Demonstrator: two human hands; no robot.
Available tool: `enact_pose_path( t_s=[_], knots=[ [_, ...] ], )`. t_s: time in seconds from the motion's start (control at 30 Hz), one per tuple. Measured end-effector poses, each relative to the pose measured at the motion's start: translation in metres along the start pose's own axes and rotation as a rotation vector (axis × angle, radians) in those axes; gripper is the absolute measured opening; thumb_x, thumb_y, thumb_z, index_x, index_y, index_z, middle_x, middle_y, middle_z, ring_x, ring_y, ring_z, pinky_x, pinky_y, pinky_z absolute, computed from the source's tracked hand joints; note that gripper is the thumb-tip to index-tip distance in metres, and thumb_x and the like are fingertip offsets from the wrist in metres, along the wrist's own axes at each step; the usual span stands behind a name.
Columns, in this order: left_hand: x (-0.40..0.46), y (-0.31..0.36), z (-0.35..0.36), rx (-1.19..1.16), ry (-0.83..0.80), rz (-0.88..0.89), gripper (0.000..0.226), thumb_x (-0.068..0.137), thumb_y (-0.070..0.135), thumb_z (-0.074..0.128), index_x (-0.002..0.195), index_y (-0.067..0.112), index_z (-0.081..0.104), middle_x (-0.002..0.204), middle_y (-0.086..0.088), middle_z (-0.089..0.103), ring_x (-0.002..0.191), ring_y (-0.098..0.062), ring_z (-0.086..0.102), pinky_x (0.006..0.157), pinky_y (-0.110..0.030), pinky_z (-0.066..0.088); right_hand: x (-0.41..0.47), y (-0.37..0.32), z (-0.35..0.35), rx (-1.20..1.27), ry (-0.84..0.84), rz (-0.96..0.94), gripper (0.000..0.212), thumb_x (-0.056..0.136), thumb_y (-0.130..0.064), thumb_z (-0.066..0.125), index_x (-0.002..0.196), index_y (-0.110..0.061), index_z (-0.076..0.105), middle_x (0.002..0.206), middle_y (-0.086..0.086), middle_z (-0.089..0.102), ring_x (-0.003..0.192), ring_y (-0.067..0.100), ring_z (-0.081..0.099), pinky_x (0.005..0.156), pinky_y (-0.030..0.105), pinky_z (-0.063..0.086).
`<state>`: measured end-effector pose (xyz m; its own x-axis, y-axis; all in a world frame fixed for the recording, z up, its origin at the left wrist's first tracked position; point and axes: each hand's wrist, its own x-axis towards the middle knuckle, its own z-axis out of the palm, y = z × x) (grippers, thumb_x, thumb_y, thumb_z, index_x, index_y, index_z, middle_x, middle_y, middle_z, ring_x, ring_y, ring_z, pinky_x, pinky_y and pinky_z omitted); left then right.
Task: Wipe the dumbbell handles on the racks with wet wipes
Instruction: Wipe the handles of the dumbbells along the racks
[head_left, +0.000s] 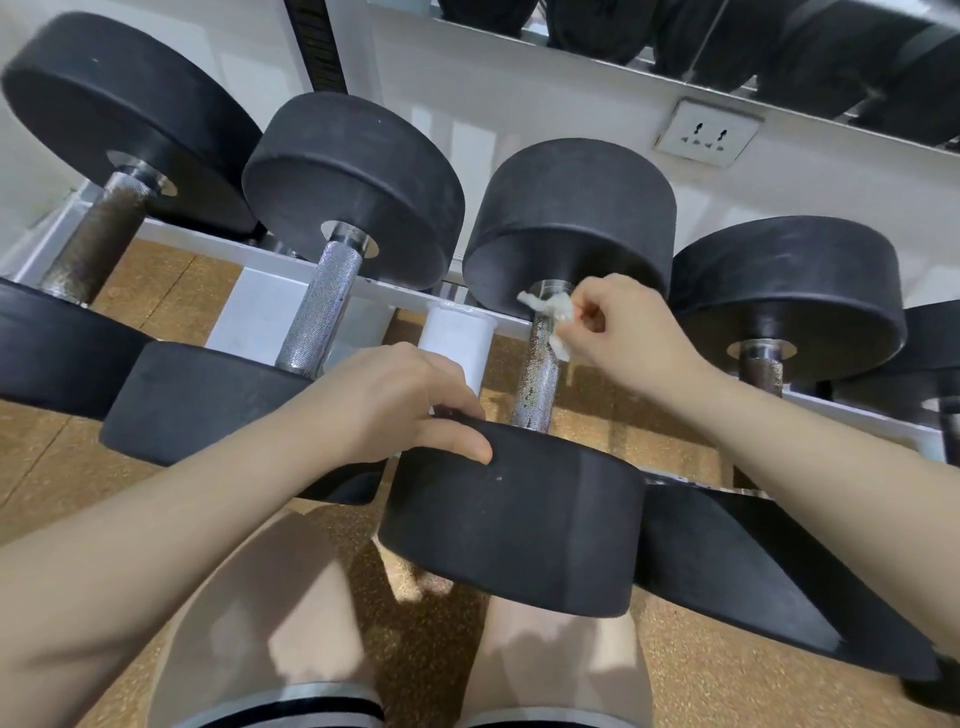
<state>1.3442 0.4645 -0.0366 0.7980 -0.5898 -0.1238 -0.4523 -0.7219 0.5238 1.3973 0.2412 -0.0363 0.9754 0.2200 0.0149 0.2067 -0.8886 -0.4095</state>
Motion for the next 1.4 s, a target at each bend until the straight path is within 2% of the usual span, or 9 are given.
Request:
enact_pose_path(
  t_s=[0.2,0.47,0.53,0.7,0.87,1.07,1.2,1.27,1.4],
  knots=[
    [-0.001,0.001,-0.001,0.01,-0.027,-0.018,0.076,0.057,0.08,0.03,0.098,0.031,0.071,0.089,0.012,0.064,0.078,-0.001,0.049,0.071,-0.031,0.046,0.008,0.0,0.011,-0.314,-0.096,-0.365,0.038,0.082,0.004,0.052,0.118,-0.01,0.054,0.105,0.013,0.05,0.089,0.034,0.055,0.07,0.037,0.046],
    [-0.001,0.003,-0.002,0.029,-0.055,-0.017,0.073,0.058,0.08,0.036,0.1,0.031,0.07,0.092,0.011,0.065,0.087,-0.008,0.057,0.073,-0.03,0.046,-0.024,-0.007,0.002,-0.218,-0.667,-0.501,0.012,0.084,-0.027,0.055,0.087,-0.021,0.065,0.083,0.003,0.049,0.077,0.023,0.047,0.08,0.045,0.043],
    [-0.001,0.004,-0.003,0.022,-0.054,-0.021,0.067,0.06,0.076,0.041,0.1,0.03,0.071,0.092,0.01,0.065,0.087,-0.009,0.057,0.073,-0.03,0.045,-0.014,-0.008,-0.002,-0.176,-0.573,-0.551,0.017,0.081,-0.009,0.062,0.095,-0.012,0.071,0.082,0.0,0.048,0.072,0.018,0.045,0.071,0.021,0.035],
    [-0.001,0.002,-0.002,-0.007,-0.034,-0.004,0.073,0.058,0.079,0.03,0.096,0.032,0.071,0.088,0.011,0.065,0.083,-0.007,0.056,0.07,-0.031,0.046,0.03,-0.013,-0.002,-0.314,-0.101,-0.369,0.012,0.084,-0.014,0.056,0.093,-0.013,0.065,0.089,0.012,0.052,0.074,0.03,0.052,0.062,0.037,0.042],
    [-0.002,0.003,-0.002,-0.021,-0.035,-0.017,0.071,0.057,0.079,0.031,0.095,0.034,0.071,0.089,0.01,0.066,0.082,-0.005,0.055,0.072,-0.033,0.047,0.029,-0.036,0.002,-0.614,-0.408,-0.445,0.023,0.086,-0.006,0.045,0.098,-0.004,0.064,0.098,0.009,0.048,0.086,0.032,0.055,0.067,0.036,0.042],
    [-0.001,0.003,-0.002,-0.009,-0.031,-0.017,0.072,0.057,0.079,0.03,0.095,0.033,0.071,0.086,0.009,0.064,0.082,-0.007,0.055,0.069,-0.029,0.044,0.012,-0.028,-0.001,-0.389,-0.54,-0.551,0.019,0.087,-0.018,0.055,0.087,-0.008,0.071,0.094,0.002,0.052,0.087,0.02,0.054,0.082,0.033,0.042],
    [-0.002,0.002,-0.002,0.006,-0.041,-0.014,0.073,0.057,0.08,0.028,0.097,0.036,0.069,0.087,0.009,0.064,0.084,-0.006,0.055,0.069,-0.029,0.044,-0.006,-0.018,-0.001,-0.147,-0.564,-0.544,0.009,0.082,-0.006,0.063,0.088,-0.007,0.068,0.077,-0.005,0.058,0.07,0.002,0.052,0.068,0.015,0.039],
    [-0.002,0.002,-0.002,0.005,-0.048,-0.015,0.073,0.057,0.081,0.028,0.097,0.036,0.069,0.087,0.01,0.064,0.084,-0.005,0.055,0.069,-0.028,0.044,-0.001,-0.012,-0.006,-0.033,-0.385,-0.436,0.014,0.083,-0.007,0.063,0.096,-0.013,0.066,0.071,-0.017,0.054,0.068,-0.002,0.048,0.067,0.007,0.036],
    [-0.001,0.003,-0.003,0.019,-0.06,-0.012,0.076,0.057,0.08,0.026,0.1,0.035,0.069,0.091,0.01,0.064,0.088,-0.007,0.056,0.073,-0.033,0.046,0.022,-0.009,0.005,-0.172,0.073,-0.443,0.014,0.079,-0.001,0.062,0.087,-0.012,0.066,0.078,0.001,0.063,0.079,0.021,0.05,0.071,0.033,0.047]
  ],
)
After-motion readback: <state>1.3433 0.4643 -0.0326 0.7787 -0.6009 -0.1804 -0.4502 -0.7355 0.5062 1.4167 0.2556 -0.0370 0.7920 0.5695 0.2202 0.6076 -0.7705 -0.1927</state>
